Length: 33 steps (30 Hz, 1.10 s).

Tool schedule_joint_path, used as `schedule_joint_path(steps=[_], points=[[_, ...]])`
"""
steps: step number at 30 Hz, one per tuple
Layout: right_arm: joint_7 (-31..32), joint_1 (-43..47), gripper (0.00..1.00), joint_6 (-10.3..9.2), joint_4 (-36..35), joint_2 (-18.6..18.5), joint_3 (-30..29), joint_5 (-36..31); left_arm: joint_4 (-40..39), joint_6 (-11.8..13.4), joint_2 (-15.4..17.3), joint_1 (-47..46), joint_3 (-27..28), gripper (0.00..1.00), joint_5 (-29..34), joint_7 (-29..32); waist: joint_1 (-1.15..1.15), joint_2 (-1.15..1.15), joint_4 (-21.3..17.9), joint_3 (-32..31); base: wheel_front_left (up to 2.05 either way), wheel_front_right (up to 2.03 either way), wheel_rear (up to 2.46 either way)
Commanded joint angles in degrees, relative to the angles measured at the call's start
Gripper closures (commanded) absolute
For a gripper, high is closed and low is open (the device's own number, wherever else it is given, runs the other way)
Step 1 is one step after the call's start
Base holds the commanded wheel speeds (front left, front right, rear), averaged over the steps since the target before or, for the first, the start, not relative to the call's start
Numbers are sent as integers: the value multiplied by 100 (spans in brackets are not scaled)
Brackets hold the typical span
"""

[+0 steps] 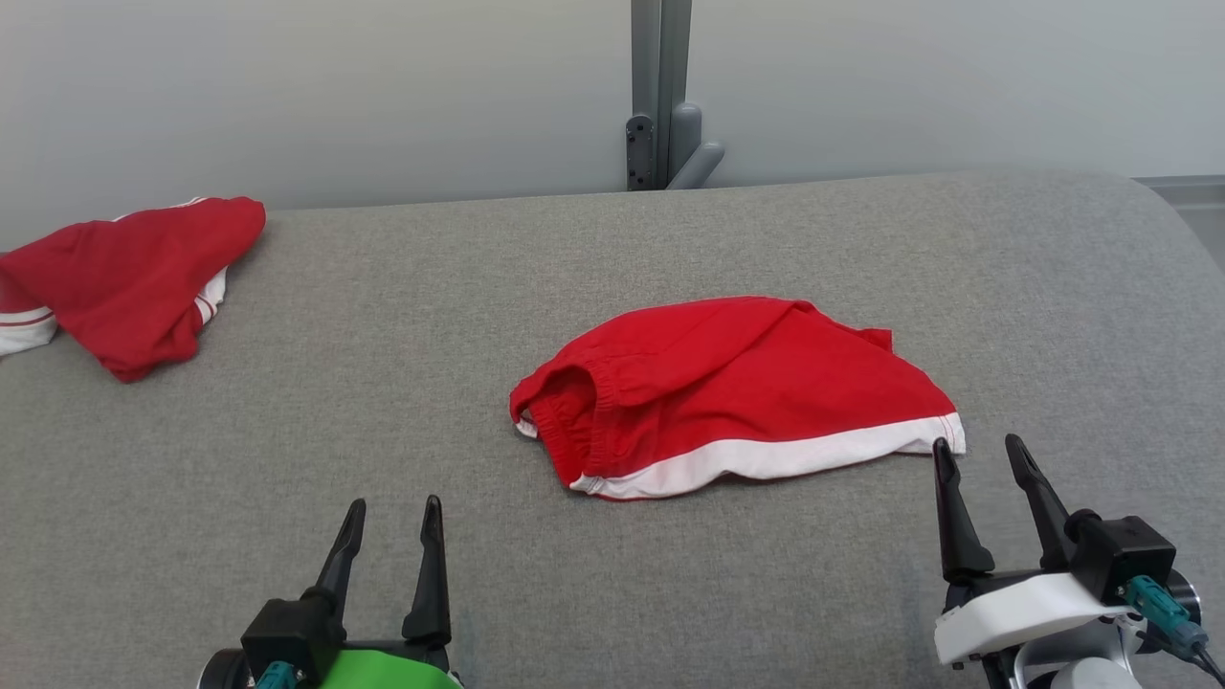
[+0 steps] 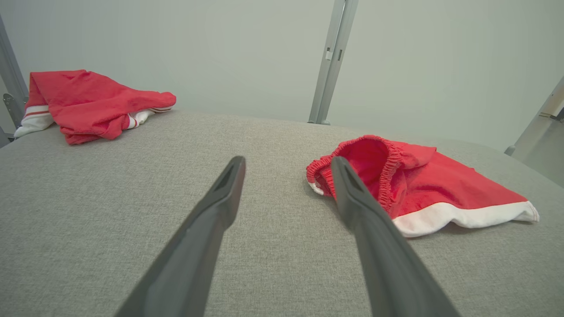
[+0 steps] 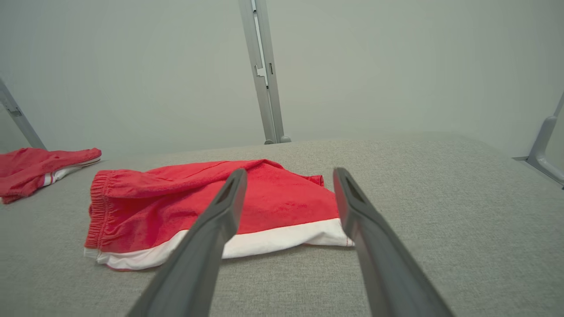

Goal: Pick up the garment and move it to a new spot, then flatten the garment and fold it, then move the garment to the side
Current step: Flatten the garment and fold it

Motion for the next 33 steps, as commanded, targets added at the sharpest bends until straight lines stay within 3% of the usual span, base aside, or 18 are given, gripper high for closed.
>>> schedule_joint_path(steps=[1, 14, 18, 27, 33], points=[[-18, -34, 0, -10, 21, -5, 37, 36, -27, 22, 12, -8, -4, 0, 36, -2, 0, 10, 0, -3, 0, 0, 0], [-18, -66, 0, -10, 72, -4, 47, 108, 5, 37, 12, -15, 5, 0, 59, -2, 0, 10, 11, -2, 0, 0, 0], [-18, -94, 0, -10, 75, -4, 41, 140, 127, -67, 12, -85, -87, 0, 97, -2, 0, 10, 8, 32, 0, 0, 0], [-19, -275, 0, -10, 70, -5, 75, 18, 1189, -464, 61, -871, -834, 0, 436, 7, 0, 10, -203, 380, 0, 0, 0], [-18, -429, 0, -10, 28, -5, 100, -57, 2096, -567, 82, -1578, -1245, 0, 393, 80, 0, 10, -517, 717, 0, 0, 0]])
